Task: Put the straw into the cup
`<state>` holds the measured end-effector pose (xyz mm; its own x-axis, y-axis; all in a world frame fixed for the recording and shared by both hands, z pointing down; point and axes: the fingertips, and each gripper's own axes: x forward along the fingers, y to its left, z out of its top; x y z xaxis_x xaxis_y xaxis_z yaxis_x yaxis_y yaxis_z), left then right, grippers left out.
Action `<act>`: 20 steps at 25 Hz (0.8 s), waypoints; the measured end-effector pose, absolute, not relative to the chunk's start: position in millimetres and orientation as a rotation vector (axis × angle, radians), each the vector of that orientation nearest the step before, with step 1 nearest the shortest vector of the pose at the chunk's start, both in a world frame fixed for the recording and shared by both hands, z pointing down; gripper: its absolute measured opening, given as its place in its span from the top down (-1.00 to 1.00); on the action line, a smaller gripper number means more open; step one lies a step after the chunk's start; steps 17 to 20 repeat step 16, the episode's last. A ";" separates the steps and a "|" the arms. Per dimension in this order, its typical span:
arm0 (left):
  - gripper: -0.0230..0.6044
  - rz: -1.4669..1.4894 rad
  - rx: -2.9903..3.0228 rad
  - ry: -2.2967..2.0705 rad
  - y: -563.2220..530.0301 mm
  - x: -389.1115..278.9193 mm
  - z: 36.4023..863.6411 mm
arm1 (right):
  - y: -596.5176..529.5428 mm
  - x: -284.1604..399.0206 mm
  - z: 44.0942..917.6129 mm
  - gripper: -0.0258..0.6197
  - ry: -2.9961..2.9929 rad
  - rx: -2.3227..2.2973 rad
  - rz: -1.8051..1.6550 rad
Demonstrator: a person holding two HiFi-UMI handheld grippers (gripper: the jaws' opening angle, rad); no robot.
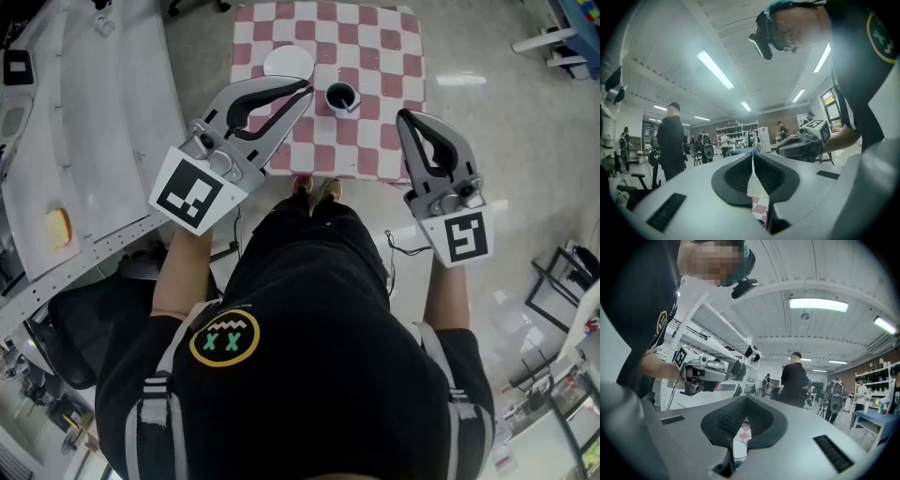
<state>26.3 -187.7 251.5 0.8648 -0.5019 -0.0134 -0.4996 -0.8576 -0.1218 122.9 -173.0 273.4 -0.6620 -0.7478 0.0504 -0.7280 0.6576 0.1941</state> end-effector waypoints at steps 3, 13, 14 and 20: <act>0.83 -0.031 -2.913 0.785 -187.3 28.4 251.5 | -173.4 125.0 274.3 0.86 -2.744 1.225 -0.238; 0.83 -0.041 -2.913 0.796 -185.3 30.6 253.3 | -173.2 129.1 276.2 0.86 -2.749 1.219 -0.235; 0.83 -0.041 -2.912 0.796 -184.9 30.6 253.0 | -173.1 129.2 276.0 0.86 -2.749 1.220 -0.235; 0.83 -0.041 -2.912 0.797 -184.3 30.7 252.6 | -172.6 129.4 275.8 0.86 -2.748 1.220 -0.234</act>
